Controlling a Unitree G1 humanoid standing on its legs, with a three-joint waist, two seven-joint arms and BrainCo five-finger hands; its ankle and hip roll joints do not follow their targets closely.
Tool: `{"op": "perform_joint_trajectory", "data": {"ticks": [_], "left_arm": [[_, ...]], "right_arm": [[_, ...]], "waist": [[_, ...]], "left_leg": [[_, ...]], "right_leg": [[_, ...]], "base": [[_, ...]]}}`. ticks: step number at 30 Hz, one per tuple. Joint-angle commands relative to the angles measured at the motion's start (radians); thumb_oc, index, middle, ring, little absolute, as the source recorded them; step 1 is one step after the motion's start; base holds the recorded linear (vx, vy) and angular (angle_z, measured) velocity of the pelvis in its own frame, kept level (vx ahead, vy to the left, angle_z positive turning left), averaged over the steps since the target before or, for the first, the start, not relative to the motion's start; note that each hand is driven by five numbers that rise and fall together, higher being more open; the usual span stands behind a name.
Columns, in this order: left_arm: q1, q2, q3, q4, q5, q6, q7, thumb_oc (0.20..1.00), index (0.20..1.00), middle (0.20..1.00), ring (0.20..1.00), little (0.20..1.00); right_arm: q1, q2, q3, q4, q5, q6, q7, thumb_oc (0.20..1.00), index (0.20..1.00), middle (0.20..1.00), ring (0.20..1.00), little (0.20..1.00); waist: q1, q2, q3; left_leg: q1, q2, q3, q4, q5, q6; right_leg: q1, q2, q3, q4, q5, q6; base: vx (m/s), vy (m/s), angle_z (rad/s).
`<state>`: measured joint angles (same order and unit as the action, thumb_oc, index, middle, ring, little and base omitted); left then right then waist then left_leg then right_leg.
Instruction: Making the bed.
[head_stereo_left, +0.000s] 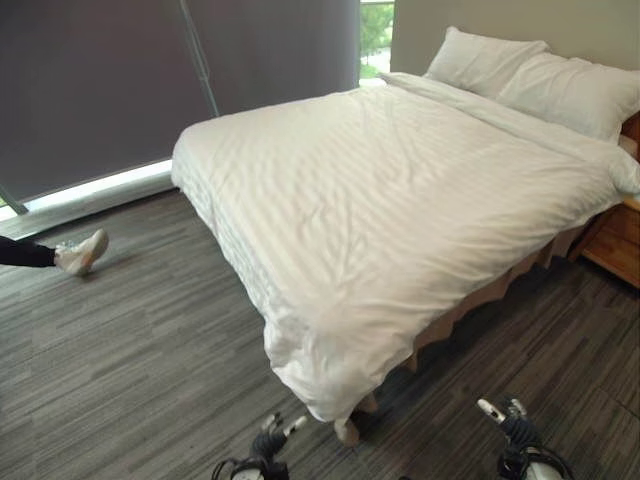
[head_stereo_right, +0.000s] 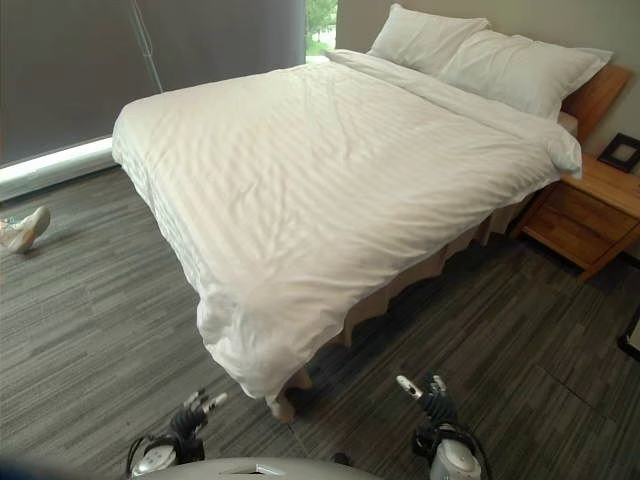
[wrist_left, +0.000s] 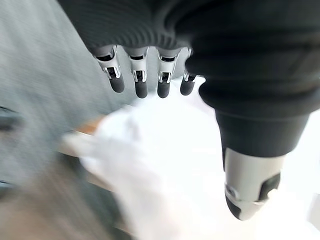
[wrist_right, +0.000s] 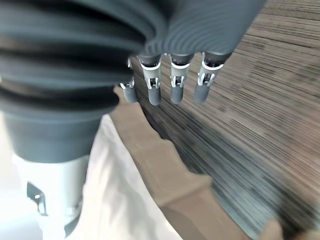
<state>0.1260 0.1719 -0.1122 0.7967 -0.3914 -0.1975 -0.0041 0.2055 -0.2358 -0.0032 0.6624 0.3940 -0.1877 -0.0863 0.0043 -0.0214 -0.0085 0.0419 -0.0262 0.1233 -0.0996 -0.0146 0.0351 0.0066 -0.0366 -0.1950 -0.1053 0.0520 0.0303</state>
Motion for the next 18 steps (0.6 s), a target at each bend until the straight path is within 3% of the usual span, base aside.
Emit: {"op": "perform_joint_trajectory", "data": {"ticks": [1,4,18], "left_arm": [[-0.065,0.008,-0.007,0.006,-0.054,-0.054,0.007,1.000,1.000,1.000,1.000,1.000],[-0.063,0.022,0.006,-0.074,-0.065,-0.054,0.021,1.000,1.000,1.000,1.000,1.000],[-0.052,0.025,0.031,-0.144,-0.023,-0.032,0.073,1.000,1.000,1.000,1.000,1.000]], "right_arm": [[-0.053,-0.019,-0.029,-0.057,-0.003,-0.059,-0.018,1.000,1.000,1.000,1.000,1.000],[-0.051,-0.017,-0.023,-0.075,-0.011,-0.056,-0.016,1.000,1.000,1.000,1.000,1.000],[-0.035,-0.019,-0.002,-0.059,-0.050,-0.024,-0.018,1.000,1.000,1.000,1.000,1.000]], "waist": [[0.006,0.018,-0.003],[0.004,0.014,-0.006],[-0.007,0.015,-0.002]], "left_leg": [[0.038,-0.027,-0.038,0.012,-0.044,0.011],[0.039,-0.025,-0.035,0.012,-0.044,0.012],[0.046,-0.024,-0.025,0.012,-0.047,0.016]], "right_leg": [[0.078,0.004,-0.011,0.078,-0.126,0.026],[0.076,0.004,-0.005,0.078,-0.123,0.025],[0.076,0.005,0.010,0.078,-0.118,0.026]], "base": [[0.00,0.000,0.00],[0.00,0.000,0.00],[0.00,0.003,-0.01]]}}
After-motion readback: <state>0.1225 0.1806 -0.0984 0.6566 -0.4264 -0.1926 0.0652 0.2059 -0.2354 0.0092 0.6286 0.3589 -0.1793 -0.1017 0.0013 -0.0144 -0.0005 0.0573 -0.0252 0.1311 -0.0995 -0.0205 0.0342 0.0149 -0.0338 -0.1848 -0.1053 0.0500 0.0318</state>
